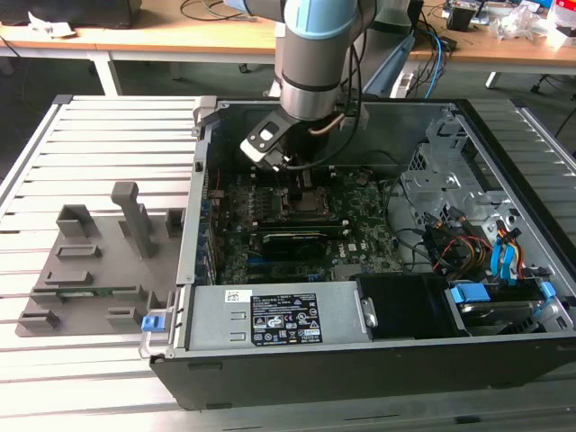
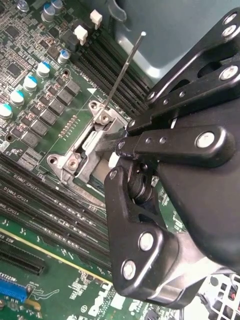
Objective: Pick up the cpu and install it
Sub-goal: 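Close the cpu cover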
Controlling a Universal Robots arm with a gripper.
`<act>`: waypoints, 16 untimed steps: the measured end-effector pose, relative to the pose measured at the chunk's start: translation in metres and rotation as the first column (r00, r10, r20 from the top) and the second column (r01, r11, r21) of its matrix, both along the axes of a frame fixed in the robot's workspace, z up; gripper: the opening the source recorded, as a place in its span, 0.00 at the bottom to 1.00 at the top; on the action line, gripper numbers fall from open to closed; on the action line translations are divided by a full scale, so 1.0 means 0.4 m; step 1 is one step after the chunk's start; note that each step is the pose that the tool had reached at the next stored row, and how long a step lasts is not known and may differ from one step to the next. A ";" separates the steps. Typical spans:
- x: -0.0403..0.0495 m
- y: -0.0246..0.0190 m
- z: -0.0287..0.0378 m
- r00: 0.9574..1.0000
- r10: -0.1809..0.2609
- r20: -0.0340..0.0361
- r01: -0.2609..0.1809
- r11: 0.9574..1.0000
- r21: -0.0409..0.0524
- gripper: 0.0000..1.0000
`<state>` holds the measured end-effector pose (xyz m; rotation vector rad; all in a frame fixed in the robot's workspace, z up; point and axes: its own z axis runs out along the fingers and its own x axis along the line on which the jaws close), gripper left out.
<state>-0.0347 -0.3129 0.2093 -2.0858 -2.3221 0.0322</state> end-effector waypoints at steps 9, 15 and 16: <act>0.039 0.000 -0.004 1.000 0.000 0.000 0.000 1.000 0.000 0.11; 0.047 0.000 0.060 1.000 0.000 0.000 0.000 1.000 0.000 0.11; 0.047 0.000 0.070 1.000 0.000 0.000 0.000 1.000 0.000 0.11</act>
